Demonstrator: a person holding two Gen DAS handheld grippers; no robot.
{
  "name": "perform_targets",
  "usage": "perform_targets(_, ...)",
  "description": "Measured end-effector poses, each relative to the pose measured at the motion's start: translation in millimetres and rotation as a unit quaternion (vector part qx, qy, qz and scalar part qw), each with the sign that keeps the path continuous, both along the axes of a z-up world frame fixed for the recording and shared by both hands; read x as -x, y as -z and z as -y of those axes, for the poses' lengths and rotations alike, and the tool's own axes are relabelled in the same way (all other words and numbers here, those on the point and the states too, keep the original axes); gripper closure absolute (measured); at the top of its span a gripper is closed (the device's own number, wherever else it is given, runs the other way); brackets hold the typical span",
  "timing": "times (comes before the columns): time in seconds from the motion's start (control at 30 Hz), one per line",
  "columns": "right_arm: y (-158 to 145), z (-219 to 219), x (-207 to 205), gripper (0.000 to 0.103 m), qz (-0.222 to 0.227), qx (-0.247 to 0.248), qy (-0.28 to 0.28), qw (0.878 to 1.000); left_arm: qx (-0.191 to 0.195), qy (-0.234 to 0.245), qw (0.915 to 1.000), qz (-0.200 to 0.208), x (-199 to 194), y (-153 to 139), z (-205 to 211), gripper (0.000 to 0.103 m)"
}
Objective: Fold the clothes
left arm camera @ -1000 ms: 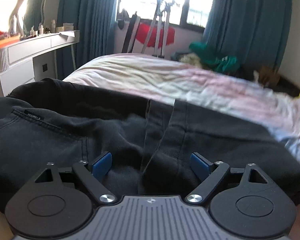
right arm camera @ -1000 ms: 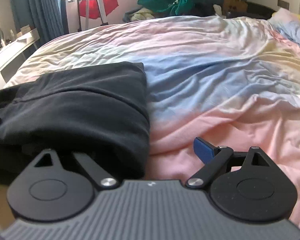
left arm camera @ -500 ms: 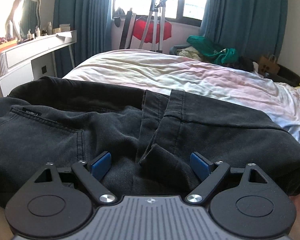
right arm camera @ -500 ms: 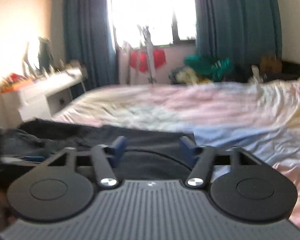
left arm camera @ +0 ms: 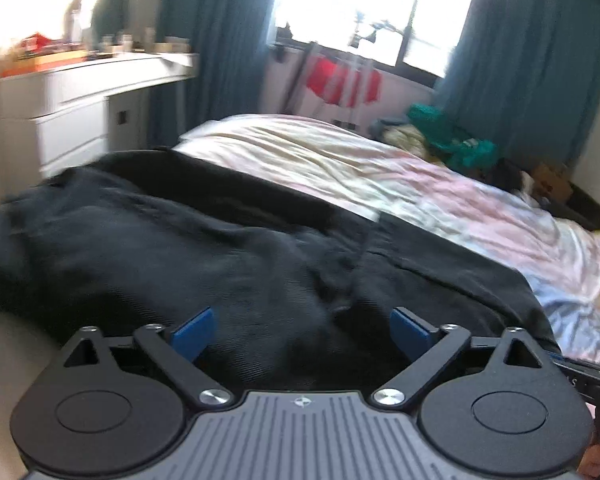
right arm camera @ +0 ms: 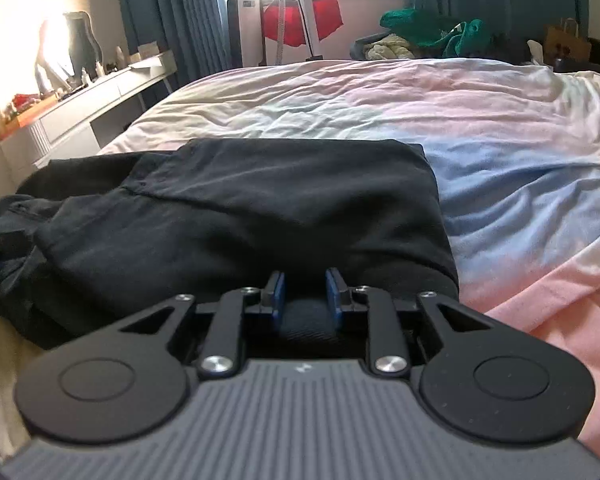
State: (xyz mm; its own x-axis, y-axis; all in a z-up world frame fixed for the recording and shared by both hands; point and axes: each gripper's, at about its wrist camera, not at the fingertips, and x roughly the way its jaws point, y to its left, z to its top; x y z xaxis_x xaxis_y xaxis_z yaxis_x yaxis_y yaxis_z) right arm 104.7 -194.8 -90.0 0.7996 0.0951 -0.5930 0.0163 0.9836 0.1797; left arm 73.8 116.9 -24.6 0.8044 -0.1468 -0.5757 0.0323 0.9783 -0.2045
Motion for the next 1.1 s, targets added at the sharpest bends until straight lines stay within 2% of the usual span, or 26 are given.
perform_targets(0.03,-0.5,-0.4,0.6,0.079,0.001,0.001,0.0,1.0,0.019,-0.02,0.9996,0.0,6.5,-2.9,-12.6,0.001)
perform_targets(0.1,-3.2,-1.7,0.8,0.079,0.002,0.0,0.001,1.0,0.062,-0.061,0.9962,-0.004,16.7,-7.2,-39.2,0.0)
perform_targets(0.2,-5.4,-1.8,3.4,0.079,0.003,-0.002,0.003,1.0,0.133,-0.123,0.9831,-0.029,20.3,-6.8,-77.7,0.0)
perform_targets(0.3,-6.8,-0.9,6.2,0.079,0.004,-0.003,0.002,1.0,0.203,-0.168,0.9622,-0.068,10.9,3.3,-109.8,0.0)
perform_targets(0.4,-7.6,-0.5,7.8,0.079,0.003,0.001,0.001,1.0,0.276,-0.207,0.9317,-0.113,-5.5,25.3,-138.5,0.0)
perform_targets(0.47,-8.3,-0.6,9.4,0.079,0.002,0.001,0.002,1.0,0.315,-0.222,0.9138,-0.127,-18.4,37.1,-154.4,0.0)
perform_targets(0.53,-9.7,-0.7,11.5,0.079,0.001,0.002,0.004,1.0,0.345,-0.244,0.8985,-0.12,-28.3,44.3,-169.7,0.001)
perform_targets(0.6,-12.1,-2.2,13.8,0.079,0.003,0.004,0.006,1.0,0.363,-0.261,0.8895,-0.094,-35.8,48.3,-182.7,0.003)
perform_targets(0.67,-17.5,-4.8,18.2,0.076,0.02,0.009,0.011,1.0,0.356,-0.27,0.8913,-0.076,-43.9,49.4,-193.0,0.006)
perform_targets(0.73,-26.3,-9.3,23.0,0.075,0.053,0.013,0.006,0.998,0.341,-0.279,0.895,-0.066,-50.9,50.6,-203.1,0.021)
perform_targets(0.8,-33.7,-13.3,25.7,0.075,0.085,0.012,-0.002,0.996,0.337,-0.285,0.8952,-0.06,-54.4,54.1,-212.0,0.031)
perform_targets(0.87,-34.8,-18.6,20.4,0.076,0.094,0.013,-0.017,0.995,0.351,-0.29,0.8886,-0.054,-54.2,58.4,-218.0,0.04)
perform_targets(0.93,-20.3,-24.6,4.4,0.076,0.044,0.019,-0.031,0.998,0.366,-0.295,0.8814,-0.047,-53.8,62.7,-223.8,0.055)
perform_targets(0.97,-9.6,-27.1,-3.1,0.076,0.018,0.024,-0.036,0.999,0.369,-0.293,0.8809,-0.044,-52.5,62.8,-225.4,0.058)
perform_targets(1.0,-1.2,-29.8,-8.8,0.076,0.0,0.032,-0.041,0.999,0.353,-0.289,0.8889,-0.039,-51.6,59.0,-223.7,0.065)
perform_targets(1.03,0.8,-33.1,-10.0,0.076,0.0,0.046,-0.046,0.998,0.336,-0.285,0.8971,-0.033,-50.7,54.8,-221.7,0.075)
perform_targets(1.07,2.7,-36.4,-11.1,0.076,0.0,0.06,-0.05,0.997,0.306,-0.276,0.9109,-0.021,-49.9,46.7,-216.9,0.076)
perform_targets(1.1,4.0,-38.5,-12.2,0.076,-0.001,0.069,-0.053,0.996,0.279,-0.272,0.9209,-0.009,-48.4,39.0,-209.4,0.08)
